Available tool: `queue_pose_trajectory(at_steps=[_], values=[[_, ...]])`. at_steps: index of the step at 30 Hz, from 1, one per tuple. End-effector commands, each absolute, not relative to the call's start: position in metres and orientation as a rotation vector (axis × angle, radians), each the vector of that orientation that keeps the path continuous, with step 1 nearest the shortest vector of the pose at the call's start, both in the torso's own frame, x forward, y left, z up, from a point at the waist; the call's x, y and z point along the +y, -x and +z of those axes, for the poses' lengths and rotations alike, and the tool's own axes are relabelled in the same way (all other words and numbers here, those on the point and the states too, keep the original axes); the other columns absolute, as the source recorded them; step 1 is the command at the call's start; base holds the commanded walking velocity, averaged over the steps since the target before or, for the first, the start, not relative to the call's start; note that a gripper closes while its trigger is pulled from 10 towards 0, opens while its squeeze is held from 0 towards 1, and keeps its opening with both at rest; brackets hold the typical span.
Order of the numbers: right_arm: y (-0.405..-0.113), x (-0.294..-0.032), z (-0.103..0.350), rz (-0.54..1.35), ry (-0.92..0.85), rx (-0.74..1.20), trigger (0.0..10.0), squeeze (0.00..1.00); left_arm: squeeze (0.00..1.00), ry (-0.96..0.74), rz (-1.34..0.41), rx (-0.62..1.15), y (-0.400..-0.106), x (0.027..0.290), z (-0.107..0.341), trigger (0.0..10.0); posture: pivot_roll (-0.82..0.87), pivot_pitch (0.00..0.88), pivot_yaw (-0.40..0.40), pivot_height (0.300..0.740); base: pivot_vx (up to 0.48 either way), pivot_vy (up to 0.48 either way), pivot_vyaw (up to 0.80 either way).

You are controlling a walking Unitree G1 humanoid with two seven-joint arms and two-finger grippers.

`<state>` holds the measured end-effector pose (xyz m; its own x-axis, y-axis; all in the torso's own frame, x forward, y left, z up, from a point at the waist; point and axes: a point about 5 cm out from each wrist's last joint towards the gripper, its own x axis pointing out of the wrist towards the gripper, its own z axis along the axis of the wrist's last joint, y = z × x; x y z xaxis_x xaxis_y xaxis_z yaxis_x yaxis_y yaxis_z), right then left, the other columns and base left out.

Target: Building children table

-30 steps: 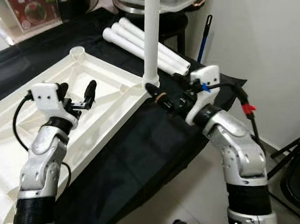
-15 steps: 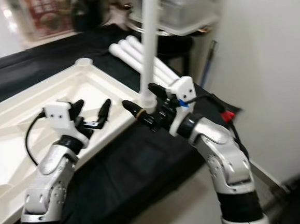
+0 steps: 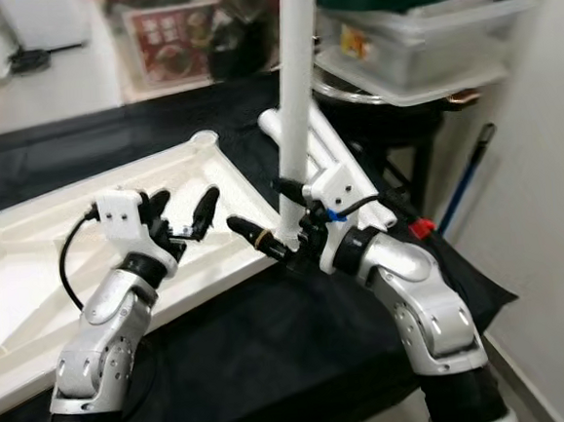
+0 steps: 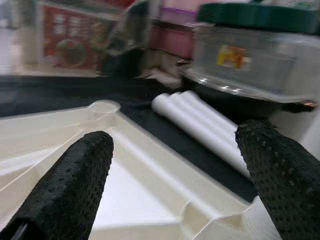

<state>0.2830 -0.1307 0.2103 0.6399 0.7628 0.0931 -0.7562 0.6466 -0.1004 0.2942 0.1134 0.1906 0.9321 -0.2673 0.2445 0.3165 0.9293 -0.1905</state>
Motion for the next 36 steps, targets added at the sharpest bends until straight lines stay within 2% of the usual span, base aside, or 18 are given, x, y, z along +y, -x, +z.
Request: queue_pose_trajectory(at_steps=[1,7,11,13,15,20,21,26,30,34,36], values=[[-0.279,-0.128,0.208,0.890,0.043,-0.122,10.0,0.00,0.00,0.217,-0.331,-0.199,-0.291,0.114,0.188,10.0,-0.07,0.071,-0.018,0.740,0.000,0.000,0.00],[-0.275,-0.132,0.207,0.900,0.032,-0.113,10.0,0.00,0.00,0.207,-0.432,-0.219,-0.288,0.108,0.193,10.0,-0.08,0.070,-0.012,0.740,0.000,-0.308,0.00],[-0.270,-0.136,0.208,0.942,0.009,-0.115,10.0,0.00,0.00,0.253,-0.455,-0.209,-0.288,0.106,0.194,10.0,-0.08,0.065,-0.008,0.740,0.000,0.000,0.00],[-0.259,-0.143,0.211,1.037,-0.023,-0.114,10.0,0.00,0.00,0.248,-0.477,-0.212,-0.289,0.105,0.196,10.0,-0.08,0.060,-0.006,0.740,0.000,0.000,0.00],[-0.256,-0.148,0.212,1.051,-0.022,-0.109,10.0,0.00,0.00,0.240,-0.488,-0.214,-0.290,0.105,0.197,10.0,-0.08,0.062,-0.004,0.740,0.000,0.000,0.00],[-0.262,-0.174,0.220,0.971,0.034,-0.110,10.0,0.00,0.00,0.201,-0.535,-0.216,-0.290,0.108,0.199,10.0,-0.08,0.063,-0.001,0.740,0.000,0.000,0.00],[-0.269,-0.184,0.224,0.898,0.078,-0.120,10.0,0.00,0.00,0.185,-0.564,-0.215,-0.289,0.108,0.199,10.0,-0.09,0.066,0.004,0.740,0.000,0.000,0.00],[-0.284,-0.190,0.232,0.787,0.136,-0.152,10.0,0.00,0.00,0.138,-0.615,-0.202,-0.289,0.111,0.199,10.0,-0.09,0.072,0.006,0.740,0.000,0.000,0.00],[-0.297,-0.189,0.238,0.732,0.158,-0.170,10.0,0.00,0.00,0.067,-0.665,-0.189,-0.290,0.116,0.197,10.0,-0.09,0.078,0.007,0.740,0.000,0.000,0.00],[-0.306,-0.176,0.254,0.834,0.140,-0.232,10.0,0.00,0.00,-0.211,-0.701,-0.093,-0.295,0.132,0.174,10.0,-0.09,0.086,0.009,0.740,0.000,0.000,0.00],[-0.307,-0.173,0.257,0.854,0.137,-0.242,10.0,0.00,0.00,-0.249,-0.708,-0.073,-0.295,0.134,0.169,10.0,-0.09,0.086,0.009,0.740,0.000,0.000,0.00]])
